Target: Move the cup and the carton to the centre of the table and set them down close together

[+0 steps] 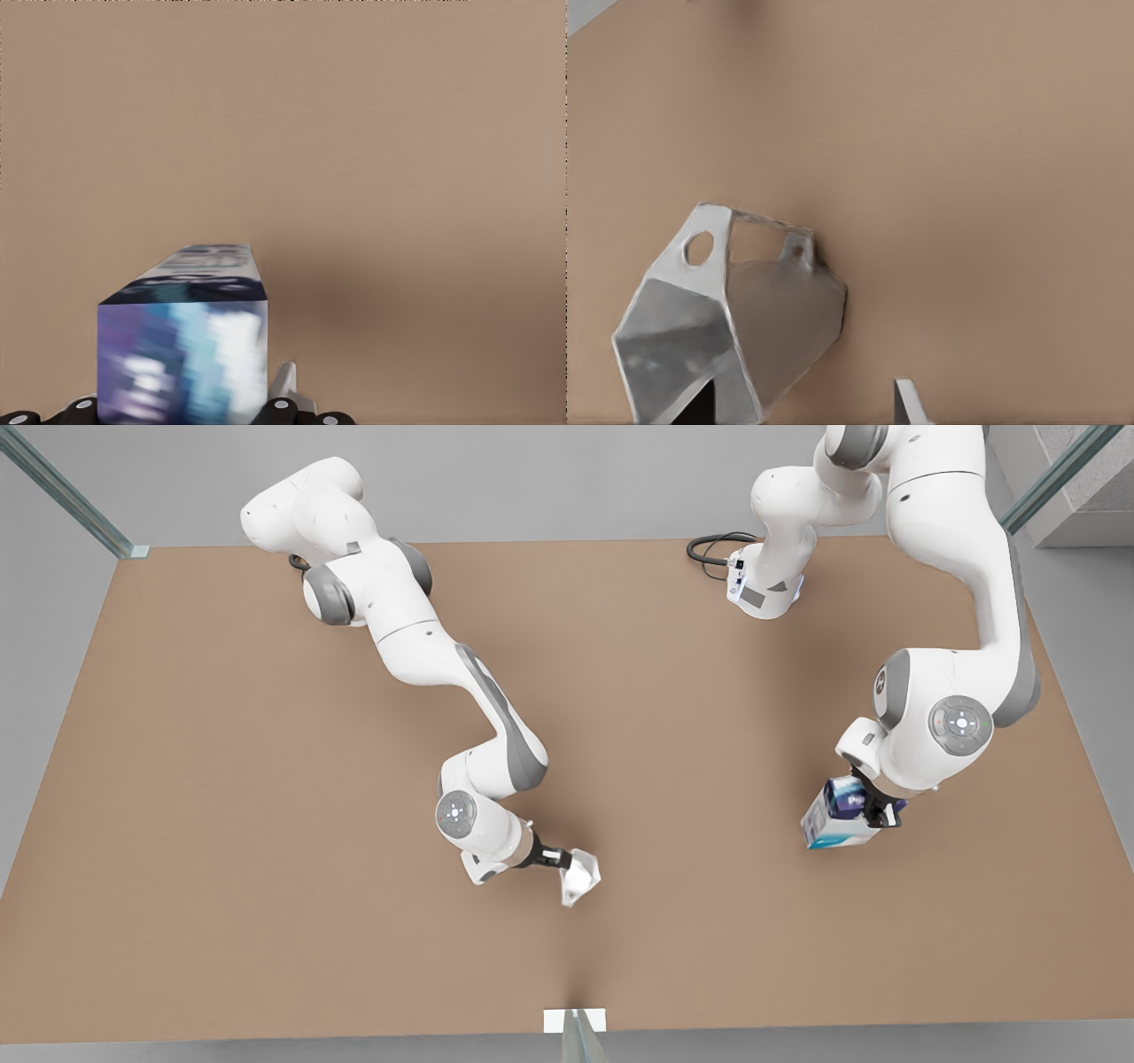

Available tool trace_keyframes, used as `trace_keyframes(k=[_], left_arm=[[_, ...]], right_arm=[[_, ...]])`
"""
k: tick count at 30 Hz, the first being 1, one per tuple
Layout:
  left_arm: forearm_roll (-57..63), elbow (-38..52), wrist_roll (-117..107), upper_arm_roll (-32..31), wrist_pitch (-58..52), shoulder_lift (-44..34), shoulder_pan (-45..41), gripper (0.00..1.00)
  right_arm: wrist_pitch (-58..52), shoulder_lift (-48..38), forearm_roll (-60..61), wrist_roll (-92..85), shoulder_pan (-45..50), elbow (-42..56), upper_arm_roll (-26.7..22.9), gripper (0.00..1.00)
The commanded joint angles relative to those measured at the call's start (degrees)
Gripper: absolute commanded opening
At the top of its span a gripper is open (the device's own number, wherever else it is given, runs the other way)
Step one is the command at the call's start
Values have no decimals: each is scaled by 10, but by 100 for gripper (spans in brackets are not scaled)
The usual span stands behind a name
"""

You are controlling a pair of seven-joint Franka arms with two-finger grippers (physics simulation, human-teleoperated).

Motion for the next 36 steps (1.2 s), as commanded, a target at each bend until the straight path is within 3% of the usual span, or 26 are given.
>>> trace_keyframes(k=[1,5,6,7,9,12,14,15,16,17,24,36], left_arm=[[-6,3,-8,0,-8,0,-3,48],[-8,8,-11,0,-12,0,-12,48],[-7,18,-31,-1,-30,0,-19,48],[-6,27,-42,0,-39,0,-30,48],[-6,43,-61,0,-63,1,-50,48],[-5,48,-120,0,-75,1,-105,48],[-2,76,-127,1,-91,26,-143,48],[2,78,-127,1,-99,25,-157,48],[9,104,-133,0,-125,33,-173,48],[10,115,-139,1,-131,42,-185,48],[0,222,-298,1,-185,136,-295,48],[-115,234,-417,0,-94,181,-335,49]], right_arm=[[0,-1,0,0,0,-1,0,100],[-28,-31,0,4,-2,-7,0,100],[-121,-95,-11,4,-22,-10,-6,100],[-261,-158,-97,0,-44,-10,-7,100],[-383,-246,-241,-113,-76,-37,-6,100],[-414,-307,-352,-221,-121,-63,-7,100],[-418,-344,-346,-221,-169,-79,-4,100],[-401,-384,-350,-222,-182,-119,-4,100],[-305,-483,-366,-222,-173,-271,-2,100],[-261,-519,-380,-222,-173,-330,7,100],[-259,-510,-380,-221,-174,-329,9,100],[-258,-507,-380,-221,-174,-328,10,100]])
